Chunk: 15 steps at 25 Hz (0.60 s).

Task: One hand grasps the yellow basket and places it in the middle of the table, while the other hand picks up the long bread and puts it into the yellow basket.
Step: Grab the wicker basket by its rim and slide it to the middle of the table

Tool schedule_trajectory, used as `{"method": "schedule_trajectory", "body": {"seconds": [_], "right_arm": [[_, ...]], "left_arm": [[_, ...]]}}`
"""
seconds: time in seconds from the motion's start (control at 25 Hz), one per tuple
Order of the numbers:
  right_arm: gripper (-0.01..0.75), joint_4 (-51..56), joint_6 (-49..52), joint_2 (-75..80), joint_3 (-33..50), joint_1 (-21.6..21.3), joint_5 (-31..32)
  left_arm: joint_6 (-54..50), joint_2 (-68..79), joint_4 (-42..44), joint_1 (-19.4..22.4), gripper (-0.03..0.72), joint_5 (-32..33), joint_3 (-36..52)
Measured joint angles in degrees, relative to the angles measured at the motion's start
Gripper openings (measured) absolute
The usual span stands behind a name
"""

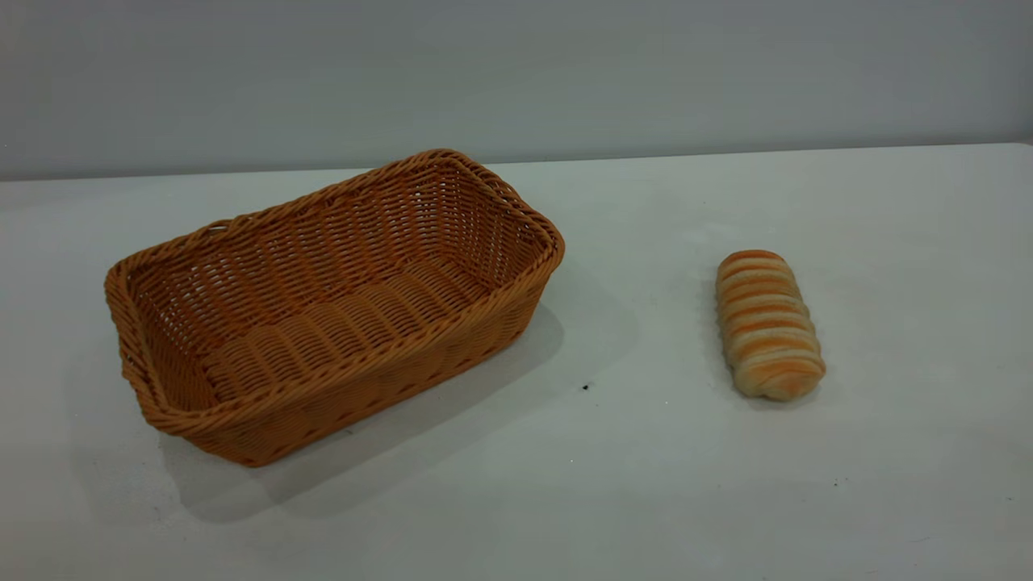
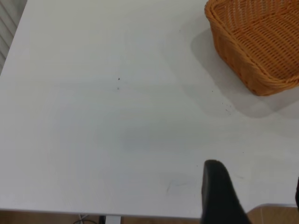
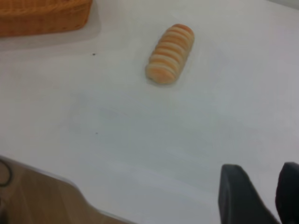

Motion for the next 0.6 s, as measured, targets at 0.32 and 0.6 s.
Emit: {"method": "schedule_trajectory", "body": {"seconds": [0.32,0.6], "right_arm": [[0.241,6.4,-0.3,0.0,-1.5,0.0,-14.7],[0.241,14.5,-8.4,8.8,-1.9,0.0,-29.6]], "left_arm": [[2.8,1.3,-4.4,0.0,0.447,-8.1,-4.0],[5.6,19.4,-6.1,0.0,0.447,-14.4,-6.3]]}}
